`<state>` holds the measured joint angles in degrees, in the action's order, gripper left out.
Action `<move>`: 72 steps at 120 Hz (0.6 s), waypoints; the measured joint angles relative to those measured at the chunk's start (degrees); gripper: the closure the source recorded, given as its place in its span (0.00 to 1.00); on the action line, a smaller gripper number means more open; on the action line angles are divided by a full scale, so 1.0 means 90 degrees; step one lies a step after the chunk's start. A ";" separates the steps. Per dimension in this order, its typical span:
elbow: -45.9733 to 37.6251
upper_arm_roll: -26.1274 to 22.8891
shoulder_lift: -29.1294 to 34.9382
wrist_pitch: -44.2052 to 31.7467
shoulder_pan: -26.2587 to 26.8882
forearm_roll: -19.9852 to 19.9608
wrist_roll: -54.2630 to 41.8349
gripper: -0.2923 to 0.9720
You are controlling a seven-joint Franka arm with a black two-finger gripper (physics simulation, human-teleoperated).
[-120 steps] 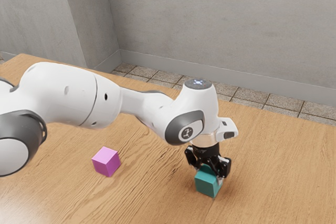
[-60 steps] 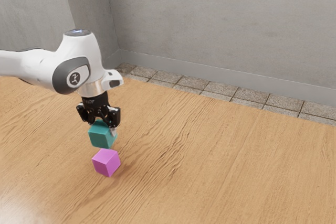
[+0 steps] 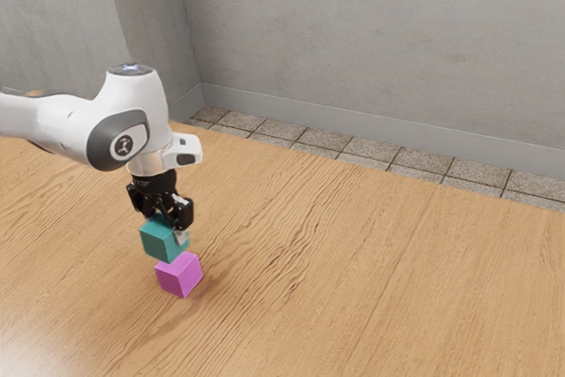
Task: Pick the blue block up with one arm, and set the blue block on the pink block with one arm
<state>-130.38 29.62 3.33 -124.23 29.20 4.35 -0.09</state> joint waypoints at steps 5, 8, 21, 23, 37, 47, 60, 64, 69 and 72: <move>-0.0030 0.0004 -0.0011 -0.0032 -0.0010 -0.0001 -0.0066 0.49; -0.0040 0.0006 -0.0022 -0.0048 -0.0007 -0.0002 -0.0103 0.49; -0.0076 0.0015 -0.0081 -0.0140 0.0037 -0.0033 -0.0245 0.49; -0.0079 0.0018 -0.0089 -0.0156 0.0045 -0.0044 -0.0265 0.49; -0.0091 0.0089 -0.0176 -0.0281 0.0106 -0.0155 -0.0374 0.48; -0.0096 0.0108 -0.0231 -0.0359 0.0074 -0.0231 -0.0436 0.48; -0.0097 0.0109 -0.0286 -0.0445 0.0004 -0.0308 -0.0503 0.48; -0.0097 0.0108 -0.0294 -0.0464 -0.0017 -0.0332 -0.0521 0.48; -0.0097 0.0108 -0.0303 -0.0485 -0.0042 -0.0357 -0.0542 0.48; -0.0097 0.0107 -0.0307 -0.0495 -0.0057 -0.0369 -0.0551 0.48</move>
<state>-131.25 30.59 0.56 -128.69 28.68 1.03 -5.05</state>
